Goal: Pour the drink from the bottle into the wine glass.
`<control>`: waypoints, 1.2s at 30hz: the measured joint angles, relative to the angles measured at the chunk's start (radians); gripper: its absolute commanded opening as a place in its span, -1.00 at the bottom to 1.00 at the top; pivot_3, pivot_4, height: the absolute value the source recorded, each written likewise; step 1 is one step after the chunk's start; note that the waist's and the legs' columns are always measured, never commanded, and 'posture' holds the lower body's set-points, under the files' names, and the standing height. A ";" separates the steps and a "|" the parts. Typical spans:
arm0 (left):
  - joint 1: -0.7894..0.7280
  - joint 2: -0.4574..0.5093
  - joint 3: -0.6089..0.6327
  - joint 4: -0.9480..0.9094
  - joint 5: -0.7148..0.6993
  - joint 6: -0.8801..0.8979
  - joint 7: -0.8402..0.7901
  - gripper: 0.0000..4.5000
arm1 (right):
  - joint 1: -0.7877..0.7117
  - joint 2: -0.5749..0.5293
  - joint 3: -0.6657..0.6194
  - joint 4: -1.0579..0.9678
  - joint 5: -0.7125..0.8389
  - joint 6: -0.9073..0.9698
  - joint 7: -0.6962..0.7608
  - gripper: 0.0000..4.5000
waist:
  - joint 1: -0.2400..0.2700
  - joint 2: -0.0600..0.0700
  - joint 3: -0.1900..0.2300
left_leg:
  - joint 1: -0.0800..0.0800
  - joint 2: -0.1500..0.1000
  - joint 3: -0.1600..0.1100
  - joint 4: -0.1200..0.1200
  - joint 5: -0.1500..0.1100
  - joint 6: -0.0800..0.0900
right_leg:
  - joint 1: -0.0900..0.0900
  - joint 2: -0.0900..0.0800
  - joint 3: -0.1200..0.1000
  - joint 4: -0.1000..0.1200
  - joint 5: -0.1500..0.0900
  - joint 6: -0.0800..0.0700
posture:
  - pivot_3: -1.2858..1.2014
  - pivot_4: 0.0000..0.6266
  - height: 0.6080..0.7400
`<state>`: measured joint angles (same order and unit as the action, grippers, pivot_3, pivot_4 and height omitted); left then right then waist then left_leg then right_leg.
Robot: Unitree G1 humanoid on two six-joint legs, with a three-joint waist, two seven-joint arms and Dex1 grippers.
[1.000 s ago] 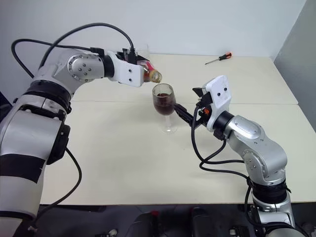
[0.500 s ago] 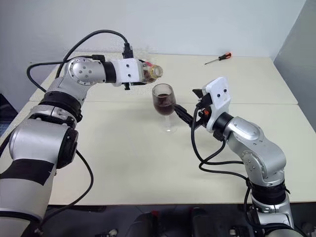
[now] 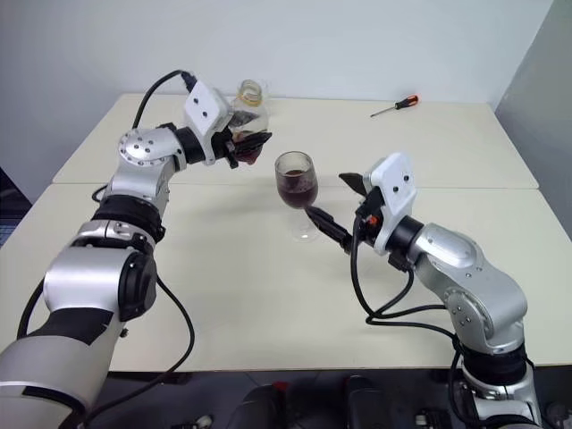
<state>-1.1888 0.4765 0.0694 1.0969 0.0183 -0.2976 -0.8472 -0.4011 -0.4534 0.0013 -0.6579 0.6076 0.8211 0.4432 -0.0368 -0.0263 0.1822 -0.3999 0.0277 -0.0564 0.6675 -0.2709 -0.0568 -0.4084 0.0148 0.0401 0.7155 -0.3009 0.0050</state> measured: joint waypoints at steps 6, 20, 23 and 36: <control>0.300 0.014 0.091 -0.306 -0.085 0.194 0.148 -0.19 | 0.147 -0.030 -0.014 -0.057 0.027 -0.050 0.059 1.00 | -0.003 0.000 0.000 | 0.000 0.002 -0.002 0.001 0.000 0.000 | 0.000 -0.001 0.001 0.001 0.000 0.000 | 0.03 -0.52 1.00; 0.596 -0.006 0.235 -0.580 -0.177 0.330 0.419 -0.19 | 0.312 -0.121 -0.020 -0.155 0.039 -0.163 0.147 1.00 | 0.016 -0.002 -0.001 | -0.001 0.000 -0.007 0.008 0.000 0.000 | 0.006 -0.001 -0.002 0.001 0.000 0.000 | 0.03 -0.52 1.00; 0.588 -0.027 0.251 -0.541 -0.199 0.307 0.443 -0.19 | 0.309 -0.124 -0.014 -0.154 0.035 -0.179 0.147 1.00 | 0.015 -0.002 -0.002 | 0.000 0.000 -0.007 0.008 0.000 0.000 | 0.006 -0.001 -0.002 0.001 0.000 0.000 | 0.03 -0.52 1.00; 0.590 -0.042 0.252 -0.496 -0.246 0.311 0.447 0.11 | 0.281 -0.121 0.013 -0.140 0.003 -0.184 0.135 1.00 | 0.011 -0.003 -0.002 | 0.000 0.000 -0.007 0.008 0.000 0.000 | 0.006 -0.001 -0.002 0.001 0.000 0.000 | 0.03 -0.52 1.00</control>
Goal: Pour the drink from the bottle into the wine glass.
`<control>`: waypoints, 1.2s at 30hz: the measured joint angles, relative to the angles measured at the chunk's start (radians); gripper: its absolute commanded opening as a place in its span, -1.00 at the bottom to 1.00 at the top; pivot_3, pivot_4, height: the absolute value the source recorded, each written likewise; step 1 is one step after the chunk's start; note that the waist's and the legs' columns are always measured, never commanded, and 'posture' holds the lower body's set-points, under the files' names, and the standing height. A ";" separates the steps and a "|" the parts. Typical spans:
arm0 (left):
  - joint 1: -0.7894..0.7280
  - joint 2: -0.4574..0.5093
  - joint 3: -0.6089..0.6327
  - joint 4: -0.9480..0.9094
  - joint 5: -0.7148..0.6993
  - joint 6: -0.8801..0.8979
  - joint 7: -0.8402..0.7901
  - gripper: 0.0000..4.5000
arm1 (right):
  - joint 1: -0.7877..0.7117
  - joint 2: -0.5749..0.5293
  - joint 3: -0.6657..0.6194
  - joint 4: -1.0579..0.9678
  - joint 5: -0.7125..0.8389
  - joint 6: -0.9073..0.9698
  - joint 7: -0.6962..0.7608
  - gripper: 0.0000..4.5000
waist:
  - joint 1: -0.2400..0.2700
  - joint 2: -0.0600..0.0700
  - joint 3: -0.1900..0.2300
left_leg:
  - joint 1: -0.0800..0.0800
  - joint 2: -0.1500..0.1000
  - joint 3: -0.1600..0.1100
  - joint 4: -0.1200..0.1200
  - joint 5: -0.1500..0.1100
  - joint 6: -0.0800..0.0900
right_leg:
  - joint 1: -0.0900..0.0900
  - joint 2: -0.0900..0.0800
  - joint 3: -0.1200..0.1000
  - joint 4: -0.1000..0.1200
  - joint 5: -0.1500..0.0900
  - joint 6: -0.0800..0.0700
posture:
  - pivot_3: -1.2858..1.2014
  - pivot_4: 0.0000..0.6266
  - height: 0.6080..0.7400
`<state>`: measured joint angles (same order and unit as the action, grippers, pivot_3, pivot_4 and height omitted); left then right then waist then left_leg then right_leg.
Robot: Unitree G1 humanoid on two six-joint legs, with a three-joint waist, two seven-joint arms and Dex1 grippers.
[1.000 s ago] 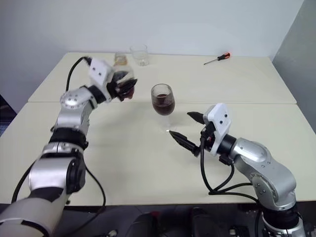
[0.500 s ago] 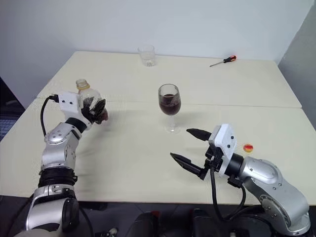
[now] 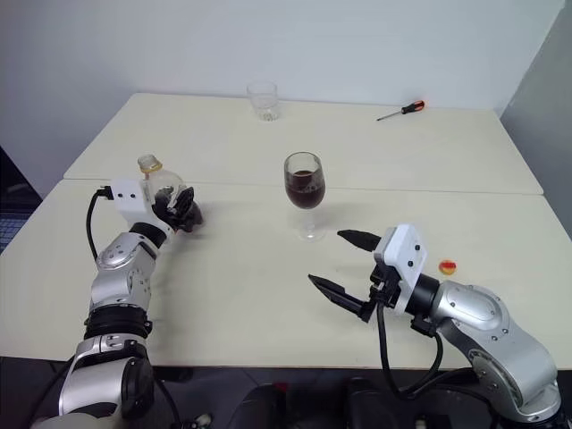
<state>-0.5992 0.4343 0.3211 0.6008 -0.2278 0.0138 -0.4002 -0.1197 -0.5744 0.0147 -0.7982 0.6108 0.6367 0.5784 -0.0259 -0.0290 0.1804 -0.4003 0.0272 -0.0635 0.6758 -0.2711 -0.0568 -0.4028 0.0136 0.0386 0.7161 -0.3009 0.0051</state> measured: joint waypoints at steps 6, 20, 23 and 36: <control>0.000 0.009 0.000 -0.003 -0.002 0.001 0.003 0.98 | -0.016 0.002 0.001 0.021 -0.001 0.000 -0.008 1.00 | 0.000 0.000 0.000 | 0.000 0.000 0.000 0.000 0.000 0.000 | 0.000 0.000 0.000 0.000 0.000 0.000 | 0.03 -0.52 1.00; 0.163 0.040 0.004 -0.288 -0.072 0.179 -0.006 0.98 | 0.030 -0.010 -0.004 0.027 -0.010 -0.014 -0.013 1.00 | -0.001 0.000 0.000 | 0.000 0.002 0.000 0.000 0.000 0.000 | 0.000 -0.001 0.001 0.000 0.000 0.000 | 0.03 -0.52 1.00; 0.220 0.043 0.027 -0.388 -0.106 0.248 -0.002 0.98 | 0.051 -0.015 -0.008 0.022 -0.011 -0.015 -0.015 1.00 | 0.000 0.000 0.000 | 0.000 0.002 -0.001 0.000 0.000 0.000 | 0.000 -0.001 0.001 -0.001 0.000 0.000 | 0.03 -0.52 1.00; 0.537 0.039 0.064 -0.814 -0.203 0.497 0.046 0.98 | 0.355 -0.014 -0.100 -0.032 -0.107 -0.060 -0.097 1.00 | 0.001 0.000 0.000 | 0.001 0.002 0.000 -0.002 0.000 0.000 | 0.001 -0.002 0.002 -0.002 0.000 0.000 | 0.03 -0.52 1.00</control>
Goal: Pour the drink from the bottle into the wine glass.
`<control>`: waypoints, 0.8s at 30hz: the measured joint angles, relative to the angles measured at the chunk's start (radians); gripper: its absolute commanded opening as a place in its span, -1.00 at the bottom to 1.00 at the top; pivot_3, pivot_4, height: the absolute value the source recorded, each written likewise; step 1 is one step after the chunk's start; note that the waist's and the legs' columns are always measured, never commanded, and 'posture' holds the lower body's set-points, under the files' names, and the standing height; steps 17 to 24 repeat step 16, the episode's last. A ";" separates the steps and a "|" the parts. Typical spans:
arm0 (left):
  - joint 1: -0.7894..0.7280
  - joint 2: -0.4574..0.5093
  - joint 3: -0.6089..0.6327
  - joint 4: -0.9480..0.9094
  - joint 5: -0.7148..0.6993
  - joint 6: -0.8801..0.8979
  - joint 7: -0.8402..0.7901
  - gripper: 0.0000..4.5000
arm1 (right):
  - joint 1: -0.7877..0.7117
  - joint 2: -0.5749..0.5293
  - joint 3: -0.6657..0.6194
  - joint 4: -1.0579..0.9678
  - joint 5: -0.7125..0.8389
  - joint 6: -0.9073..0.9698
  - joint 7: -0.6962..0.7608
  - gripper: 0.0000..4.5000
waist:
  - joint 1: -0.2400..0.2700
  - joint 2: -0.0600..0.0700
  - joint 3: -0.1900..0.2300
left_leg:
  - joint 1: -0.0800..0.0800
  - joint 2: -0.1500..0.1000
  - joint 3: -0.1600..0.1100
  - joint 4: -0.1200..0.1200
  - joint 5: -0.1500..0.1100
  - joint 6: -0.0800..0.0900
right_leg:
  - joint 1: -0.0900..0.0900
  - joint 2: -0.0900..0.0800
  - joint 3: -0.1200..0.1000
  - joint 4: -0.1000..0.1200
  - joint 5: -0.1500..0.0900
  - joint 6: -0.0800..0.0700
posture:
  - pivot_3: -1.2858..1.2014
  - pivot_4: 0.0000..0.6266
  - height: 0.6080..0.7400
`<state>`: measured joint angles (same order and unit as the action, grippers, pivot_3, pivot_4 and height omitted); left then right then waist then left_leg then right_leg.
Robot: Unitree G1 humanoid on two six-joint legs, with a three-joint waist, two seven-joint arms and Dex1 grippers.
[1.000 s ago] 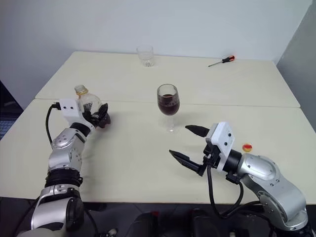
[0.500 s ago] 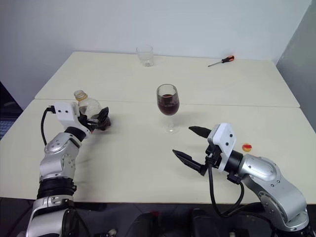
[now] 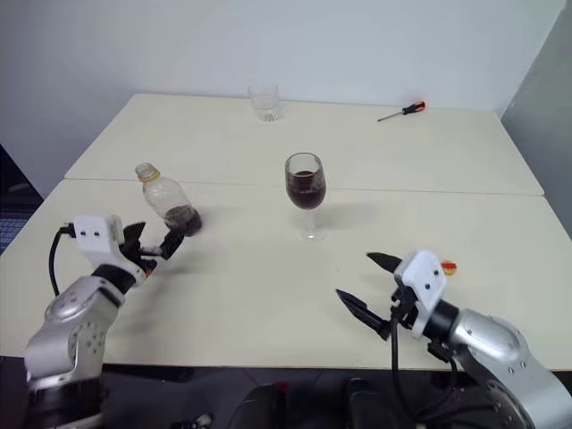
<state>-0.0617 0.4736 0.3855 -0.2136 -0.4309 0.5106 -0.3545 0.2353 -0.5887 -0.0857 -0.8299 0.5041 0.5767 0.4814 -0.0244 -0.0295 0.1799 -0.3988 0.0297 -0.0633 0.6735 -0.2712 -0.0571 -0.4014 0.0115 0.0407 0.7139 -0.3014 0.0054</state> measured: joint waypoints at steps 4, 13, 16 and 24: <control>0.105 -0.053 -0.025 -0.138 -0.013 0.061 0.038 0.98 | 0.071 0.111 -0.033 0.005 -0.102 0.019 -0.178 1.00 | 0.000 -0.001 -0.002 | 0.004 0.000 0.000 -0.002 0.000 0.000 | 0.004 0.000 0.000 -0.001 0.000 0.000 | 0.03 -0.52 1.00; 0.163 -0.145 -0.180 -0.256 0.038 0.105 0.135 0.98 | 0.039 0.297 -0.071 0.115 -0.289 0.053 -0.453 1.00 | -0.002 0.000 -0.002 | 0.017 -0.001 0.005 -0.012 0.000 0.000 | 0.013 0.001 0.004 -0.008 -0.003 0.003 | 0.03 -0.52 1.00; 0.186 -0.157 -0.212 -0.270 0.058 0.107 0.148 0.98 | 0.048 0.322 -0.040 0.131 -0.338 0.033 -0.475 1.00 | -0.003 0.000 -0.003 | 0.018 -0.001 0.005 -0.012 0.000 0.000 | 0.013 0.001 0.004 -0.008 -0.003 0.003 | 0.03 -0.52 1.00; 0.186 -0.157 -0.212 -0.270 0.058 0.107 0.148 0.98 | 0.048 0.322 -0.040 0.131 -0.338 0.033 -0.475 1.00 | -0.003 0.000 -0.003 | 0.018 -0.001 0.005 -0.012 0.000 0.000 | 0.013 0.001 0.004 -0.008 -0.003 0.003 | 0.03 -0.52 1.00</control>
